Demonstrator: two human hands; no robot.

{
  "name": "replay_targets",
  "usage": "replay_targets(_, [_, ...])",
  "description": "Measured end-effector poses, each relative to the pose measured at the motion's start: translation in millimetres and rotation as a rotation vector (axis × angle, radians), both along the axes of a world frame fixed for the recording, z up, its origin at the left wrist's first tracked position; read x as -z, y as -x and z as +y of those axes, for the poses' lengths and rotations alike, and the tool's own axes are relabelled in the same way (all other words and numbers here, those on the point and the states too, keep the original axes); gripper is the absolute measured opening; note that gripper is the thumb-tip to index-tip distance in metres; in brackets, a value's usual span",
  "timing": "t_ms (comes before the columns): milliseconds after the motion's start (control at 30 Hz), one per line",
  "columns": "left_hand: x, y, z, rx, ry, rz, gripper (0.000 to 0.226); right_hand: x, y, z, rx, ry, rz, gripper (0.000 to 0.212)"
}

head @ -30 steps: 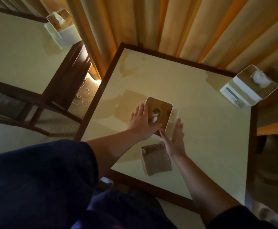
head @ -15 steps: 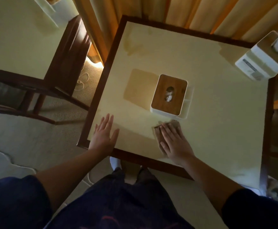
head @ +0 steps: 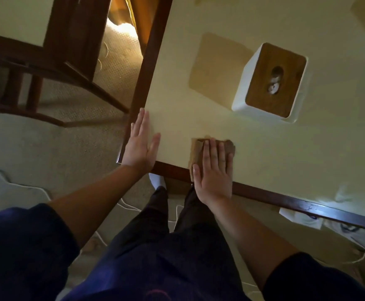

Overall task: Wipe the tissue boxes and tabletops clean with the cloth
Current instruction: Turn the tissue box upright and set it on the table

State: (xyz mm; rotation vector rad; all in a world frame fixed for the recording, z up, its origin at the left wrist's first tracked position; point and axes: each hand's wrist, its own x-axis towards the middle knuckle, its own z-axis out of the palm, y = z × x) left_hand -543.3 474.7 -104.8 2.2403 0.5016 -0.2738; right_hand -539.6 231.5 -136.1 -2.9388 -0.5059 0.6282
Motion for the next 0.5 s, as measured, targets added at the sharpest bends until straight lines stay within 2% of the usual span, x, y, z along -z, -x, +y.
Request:
replay_targets(167, [6.0,3.9,16.4,0.024,0.057,-0.042,0.072,0.1,-12.6,68.3,-0.078,-0.053,-0.007,0.073])
replay_targets(267, [4.2,2.8,22.7,-0.020,0.093,-0.064,0.072,0.7,-31.5,107.2,-0.052,-0.075,-0.035,0.073])
replay_targets(500, [1.1,1.2,38.0,-0.171,0.112,-0.152,0.064,2.5,-88.8,182.1,-0.141,-0.097,-0.078,0.072])
